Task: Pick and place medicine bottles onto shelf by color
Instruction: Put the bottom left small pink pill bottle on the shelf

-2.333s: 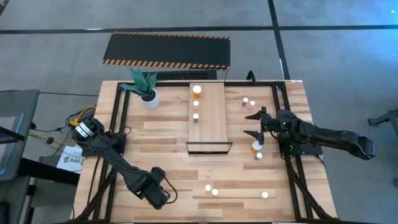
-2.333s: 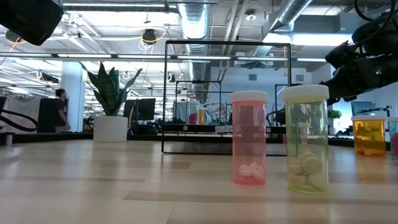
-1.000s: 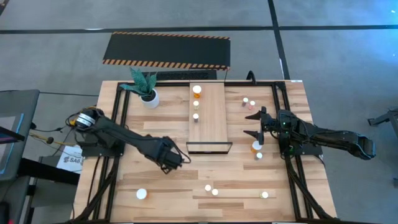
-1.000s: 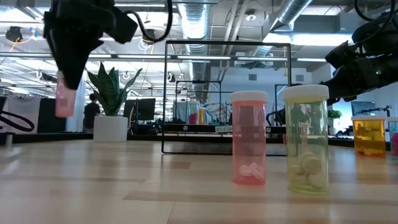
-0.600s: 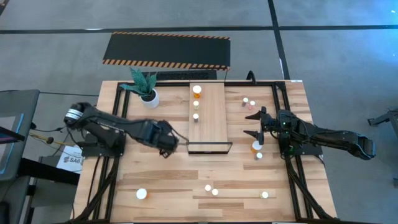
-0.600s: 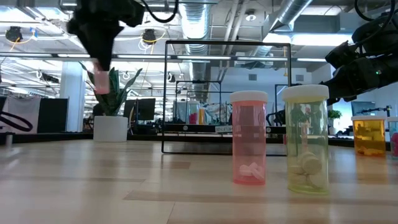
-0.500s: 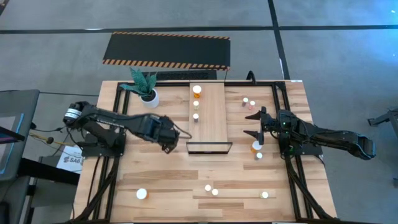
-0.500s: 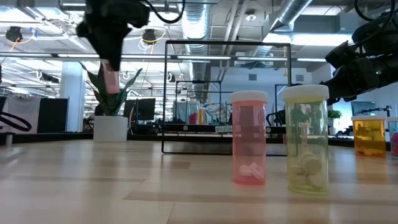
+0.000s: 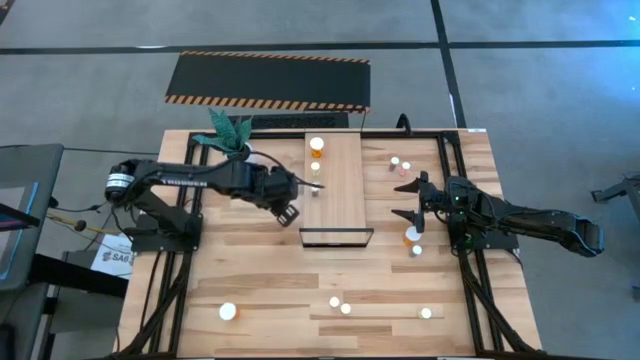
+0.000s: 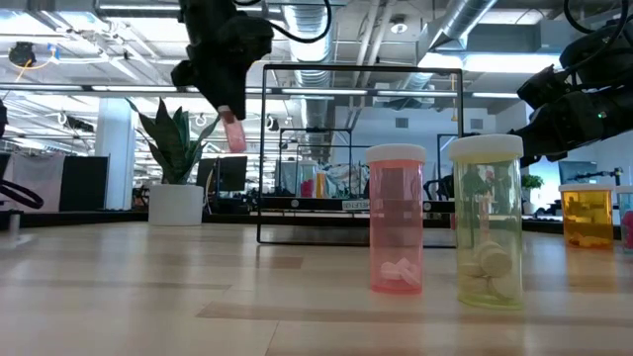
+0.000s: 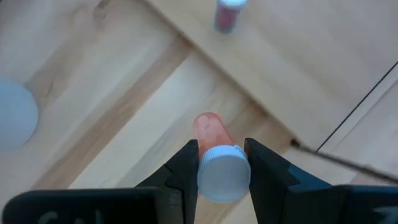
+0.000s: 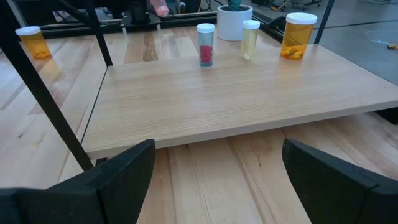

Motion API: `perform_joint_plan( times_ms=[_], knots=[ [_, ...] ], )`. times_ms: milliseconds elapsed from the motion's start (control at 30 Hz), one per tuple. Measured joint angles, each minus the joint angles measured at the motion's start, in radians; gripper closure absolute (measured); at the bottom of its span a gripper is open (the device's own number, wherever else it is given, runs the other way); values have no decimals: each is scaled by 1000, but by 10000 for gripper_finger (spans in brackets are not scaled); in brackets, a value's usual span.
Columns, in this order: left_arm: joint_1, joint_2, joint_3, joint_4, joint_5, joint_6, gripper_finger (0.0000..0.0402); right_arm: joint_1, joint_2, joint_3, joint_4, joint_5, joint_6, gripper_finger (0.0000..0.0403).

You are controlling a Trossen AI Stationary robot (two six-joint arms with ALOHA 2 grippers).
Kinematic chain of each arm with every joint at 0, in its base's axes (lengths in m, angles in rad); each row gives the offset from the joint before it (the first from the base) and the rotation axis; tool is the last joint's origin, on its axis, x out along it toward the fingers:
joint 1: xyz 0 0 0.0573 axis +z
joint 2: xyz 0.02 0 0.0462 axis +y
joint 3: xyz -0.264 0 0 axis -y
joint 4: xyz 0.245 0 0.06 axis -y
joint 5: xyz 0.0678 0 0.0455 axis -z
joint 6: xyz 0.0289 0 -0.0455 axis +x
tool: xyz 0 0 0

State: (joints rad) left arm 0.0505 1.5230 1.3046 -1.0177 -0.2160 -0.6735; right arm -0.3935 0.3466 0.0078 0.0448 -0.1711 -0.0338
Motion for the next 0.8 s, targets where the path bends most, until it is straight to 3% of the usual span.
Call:
perform_joint_plan(
  times_ms=[200, 800],
  knots=[
    [12, 0, 0, 75, -5, -28, 312, 0, 0, 0, 0, 0, 0, 29],
    [14, 41, 1, 166, -140, -436, 312, 0, 0, 0, 0, 0, 0, 29]
  ],
)
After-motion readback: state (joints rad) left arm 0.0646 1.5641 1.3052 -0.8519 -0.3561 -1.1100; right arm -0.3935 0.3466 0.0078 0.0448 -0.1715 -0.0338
